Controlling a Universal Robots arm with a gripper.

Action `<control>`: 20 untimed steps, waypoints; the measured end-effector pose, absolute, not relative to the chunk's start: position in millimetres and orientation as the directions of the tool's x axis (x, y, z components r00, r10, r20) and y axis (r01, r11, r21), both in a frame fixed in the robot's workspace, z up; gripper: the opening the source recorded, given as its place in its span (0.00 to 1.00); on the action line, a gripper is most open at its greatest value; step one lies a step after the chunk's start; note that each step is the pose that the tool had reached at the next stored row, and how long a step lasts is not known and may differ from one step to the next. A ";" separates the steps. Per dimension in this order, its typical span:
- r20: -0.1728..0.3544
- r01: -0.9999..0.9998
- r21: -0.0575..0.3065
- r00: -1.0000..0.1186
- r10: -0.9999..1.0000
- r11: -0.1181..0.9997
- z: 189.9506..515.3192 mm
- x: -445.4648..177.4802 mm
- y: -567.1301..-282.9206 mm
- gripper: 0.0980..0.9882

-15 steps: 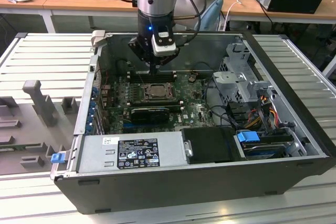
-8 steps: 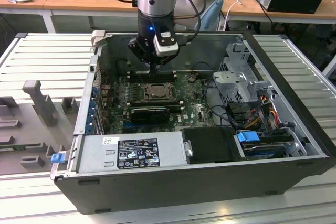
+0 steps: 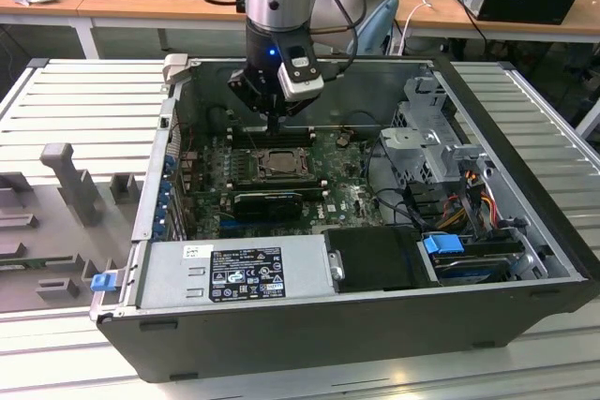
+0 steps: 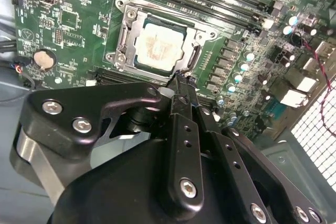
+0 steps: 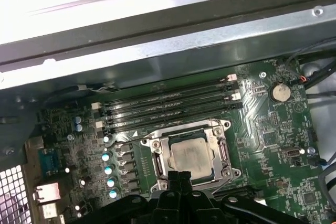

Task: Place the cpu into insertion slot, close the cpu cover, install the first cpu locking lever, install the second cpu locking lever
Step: 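Install the first cpu locking lever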

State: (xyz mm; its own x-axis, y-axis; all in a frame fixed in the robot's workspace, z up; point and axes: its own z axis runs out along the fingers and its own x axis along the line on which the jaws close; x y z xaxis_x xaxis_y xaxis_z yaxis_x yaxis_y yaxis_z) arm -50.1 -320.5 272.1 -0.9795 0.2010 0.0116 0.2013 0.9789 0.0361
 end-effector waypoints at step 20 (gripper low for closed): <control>0.012 -0.064 0.036 -0.998 -0.064 0.997 270.6 -55.6 -320.5 0.01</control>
